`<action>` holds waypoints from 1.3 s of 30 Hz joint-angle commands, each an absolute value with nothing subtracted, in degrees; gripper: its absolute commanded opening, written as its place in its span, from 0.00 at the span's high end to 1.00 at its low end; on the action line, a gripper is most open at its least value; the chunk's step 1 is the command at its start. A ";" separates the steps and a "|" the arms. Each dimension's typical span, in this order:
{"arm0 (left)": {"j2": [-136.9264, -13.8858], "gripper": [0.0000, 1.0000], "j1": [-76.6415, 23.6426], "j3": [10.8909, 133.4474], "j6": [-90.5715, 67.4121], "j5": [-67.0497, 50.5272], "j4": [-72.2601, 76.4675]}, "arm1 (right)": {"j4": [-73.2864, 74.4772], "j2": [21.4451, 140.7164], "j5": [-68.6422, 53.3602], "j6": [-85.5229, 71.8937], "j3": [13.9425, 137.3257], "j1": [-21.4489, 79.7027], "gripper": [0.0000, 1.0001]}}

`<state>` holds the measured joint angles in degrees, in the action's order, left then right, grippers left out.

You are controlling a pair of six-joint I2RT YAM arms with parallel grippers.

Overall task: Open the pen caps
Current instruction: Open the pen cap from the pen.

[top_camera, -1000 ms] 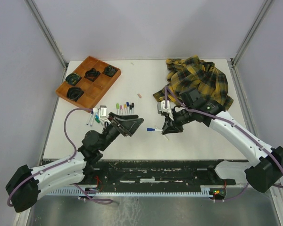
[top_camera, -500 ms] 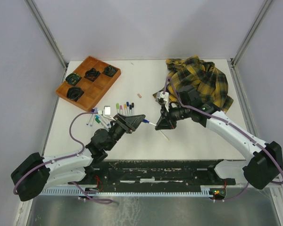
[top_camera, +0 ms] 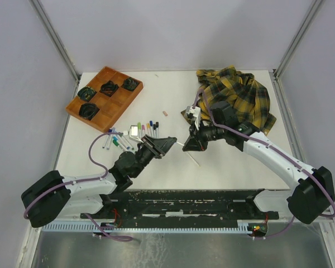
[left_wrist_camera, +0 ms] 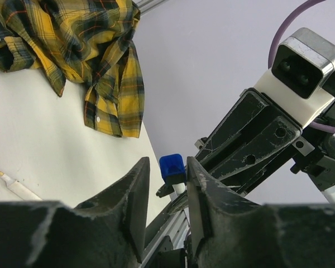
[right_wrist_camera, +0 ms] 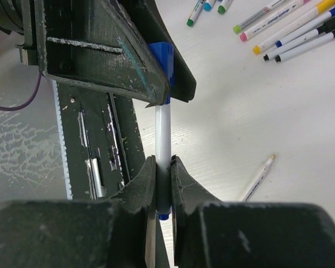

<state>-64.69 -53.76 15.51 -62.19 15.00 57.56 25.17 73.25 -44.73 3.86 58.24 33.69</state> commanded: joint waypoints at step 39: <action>-68.02 0.97 -54.16 21.81 -61.25 14.85 57.26 | 22.84 75.18 -46.44 2.70 58.68 34.42 0.98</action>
